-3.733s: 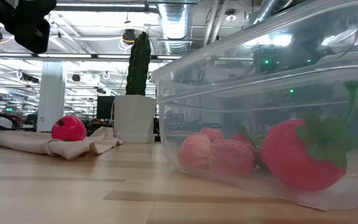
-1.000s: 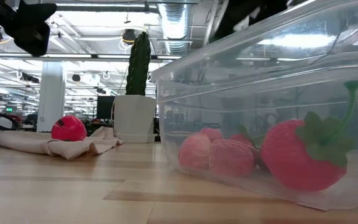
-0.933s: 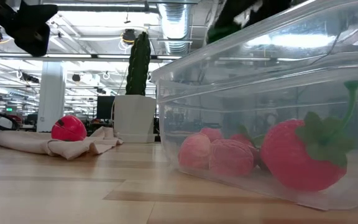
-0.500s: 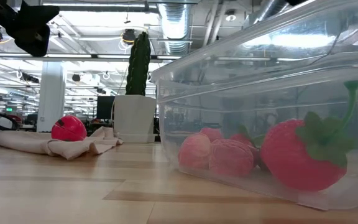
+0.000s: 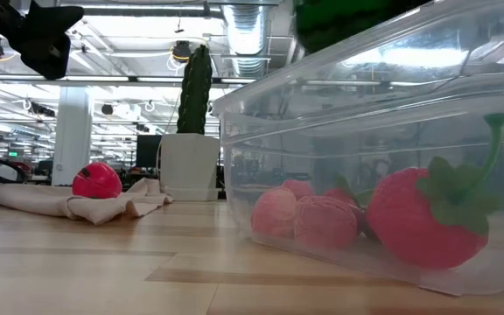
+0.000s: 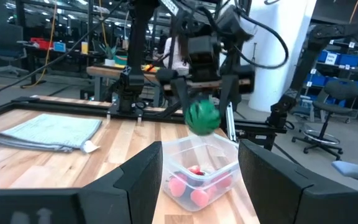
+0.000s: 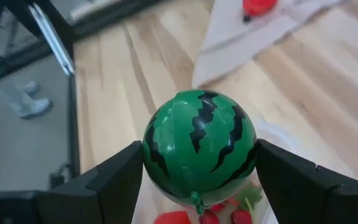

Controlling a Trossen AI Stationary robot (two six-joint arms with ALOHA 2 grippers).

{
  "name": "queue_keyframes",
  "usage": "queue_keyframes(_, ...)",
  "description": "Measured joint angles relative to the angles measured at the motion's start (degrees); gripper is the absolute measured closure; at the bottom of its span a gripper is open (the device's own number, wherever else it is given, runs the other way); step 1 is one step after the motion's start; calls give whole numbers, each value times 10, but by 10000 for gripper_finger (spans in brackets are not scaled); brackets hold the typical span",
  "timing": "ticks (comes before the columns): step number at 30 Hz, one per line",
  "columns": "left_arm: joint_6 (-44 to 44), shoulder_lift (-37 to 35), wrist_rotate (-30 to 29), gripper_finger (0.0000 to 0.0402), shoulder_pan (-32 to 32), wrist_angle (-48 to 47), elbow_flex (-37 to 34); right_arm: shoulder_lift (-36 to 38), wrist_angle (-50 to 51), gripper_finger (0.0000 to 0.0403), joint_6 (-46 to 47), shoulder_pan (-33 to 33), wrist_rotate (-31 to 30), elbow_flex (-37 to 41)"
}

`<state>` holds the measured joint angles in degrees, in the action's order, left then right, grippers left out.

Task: Pick and placing Produce into tupperware
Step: Put the watermelon into the transparent bin

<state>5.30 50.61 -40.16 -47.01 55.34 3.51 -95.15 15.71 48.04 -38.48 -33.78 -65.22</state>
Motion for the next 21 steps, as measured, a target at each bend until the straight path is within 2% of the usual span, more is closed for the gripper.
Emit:
queue_keyframes(8, 0, 0, 0, 201, 0, -1, 0, -46, -7, 89, 20, 9, 34, -16)
queue_keyframes(21, 5, 0, 0, 201, 0, -2, 0, -46, 12, 69, 48, 10, 39, -10)
